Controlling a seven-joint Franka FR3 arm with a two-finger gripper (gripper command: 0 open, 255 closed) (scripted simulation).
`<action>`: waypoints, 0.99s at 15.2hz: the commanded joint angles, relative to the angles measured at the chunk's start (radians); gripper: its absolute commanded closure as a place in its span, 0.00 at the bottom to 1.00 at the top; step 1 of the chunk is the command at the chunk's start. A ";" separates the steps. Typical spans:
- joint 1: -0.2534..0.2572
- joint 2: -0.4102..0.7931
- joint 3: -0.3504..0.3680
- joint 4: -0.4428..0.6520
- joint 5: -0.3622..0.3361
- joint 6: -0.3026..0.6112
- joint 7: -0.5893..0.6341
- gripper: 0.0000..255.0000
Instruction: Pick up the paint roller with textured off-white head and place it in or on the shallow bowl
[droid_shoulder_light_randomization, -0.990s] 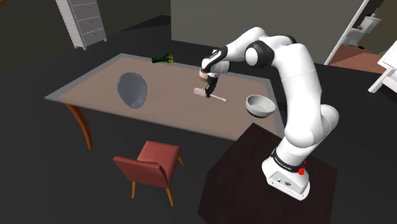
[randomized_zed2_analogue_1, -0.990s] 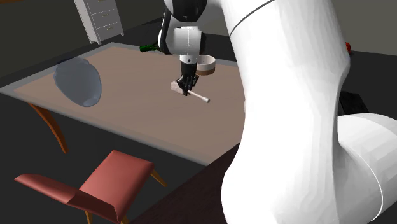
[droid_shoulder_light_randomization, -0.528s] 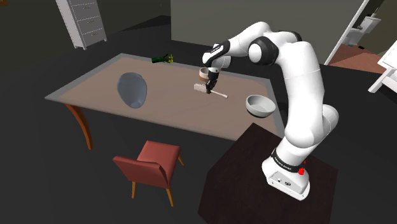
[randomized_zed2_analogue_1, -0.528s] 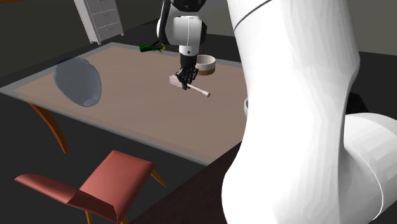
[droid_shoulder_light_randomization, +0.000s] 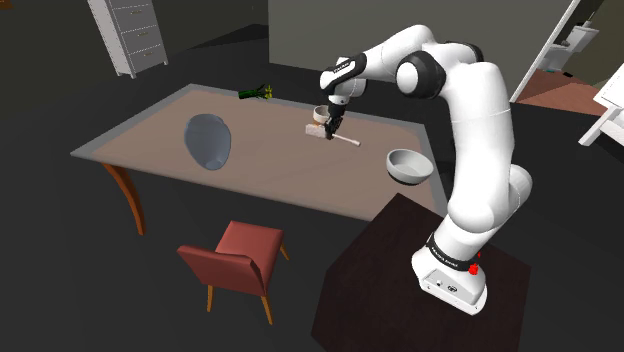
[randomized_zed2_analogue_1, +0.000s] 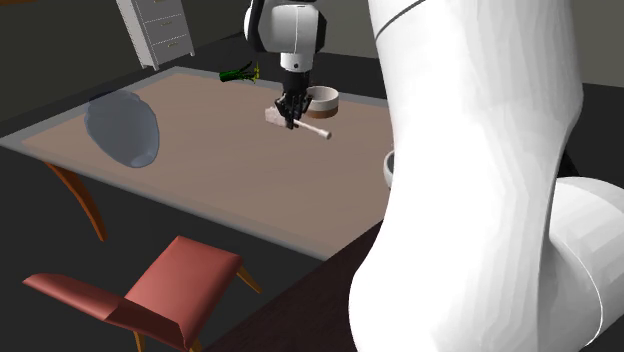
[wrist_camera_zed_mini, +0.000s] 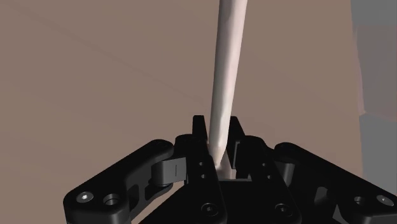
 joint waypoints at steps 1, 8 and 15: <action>0.001 -0.010 -0.002 0.001 -0.003 -0.011 0.003 1.00; -0.066 -0.142 -0.042 -0.214 -0.008 0.056 -0.129 1.00; -0.145 -0.235 -0.092 -0.360 -0.020 0.093 -0.267 1.00</action>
